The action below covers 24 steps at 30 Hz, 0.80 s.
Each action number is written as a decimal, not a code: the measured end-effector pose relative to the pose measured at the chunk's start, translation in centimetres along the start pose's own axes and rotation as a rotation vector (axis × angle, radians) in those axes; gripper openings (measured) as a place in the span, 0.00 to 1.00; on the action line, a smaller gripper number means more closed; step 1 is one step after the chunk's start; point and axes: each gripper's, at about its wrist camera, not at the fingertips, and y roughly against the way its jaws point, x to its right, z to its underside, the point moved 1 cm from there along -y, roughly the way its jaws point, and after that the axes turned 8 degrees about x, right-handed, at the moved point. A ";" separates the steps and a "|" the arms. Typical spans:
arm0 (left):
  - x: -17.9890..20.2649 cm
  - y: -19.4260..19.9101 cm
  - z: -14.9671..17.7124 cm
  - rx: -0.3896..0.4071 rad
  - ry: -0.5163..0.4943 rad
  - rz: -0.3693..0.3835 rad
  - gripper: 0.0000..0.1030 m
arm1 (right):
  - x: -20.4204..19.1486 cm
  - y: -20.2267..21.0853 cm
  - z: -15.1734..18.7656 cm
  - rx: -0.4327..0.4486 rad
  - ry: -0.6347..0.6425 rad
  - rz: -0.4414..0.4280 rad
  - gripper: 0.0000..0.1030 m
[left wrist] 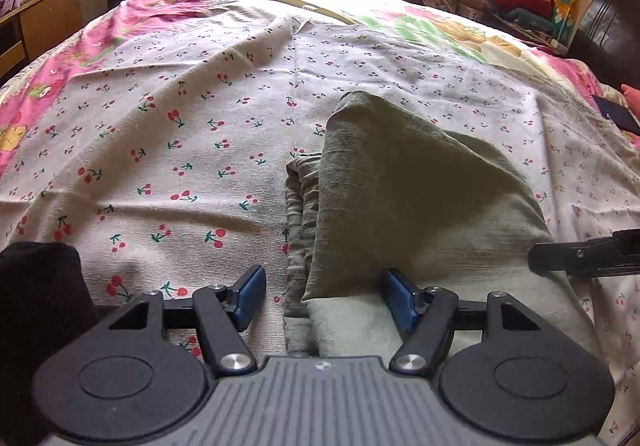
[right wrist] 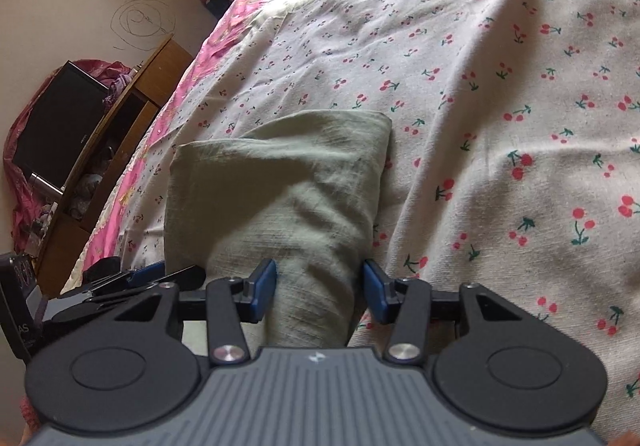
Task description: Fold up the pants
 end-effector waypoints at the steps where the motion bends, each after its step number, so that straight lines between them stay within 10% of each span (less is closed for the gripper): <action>1: -0.1 0.0 0.0 -0.004 0.000 0.004 0.77 | 0.4 -0.3 0.1 -0.003 -0.016 -0.008 0.47; 24: -1.3 1.3 0.4 0.021 0.016 0.036 0.84 | -0.6 -0.4 0.9 -0.017 0.038 -0.060 0.51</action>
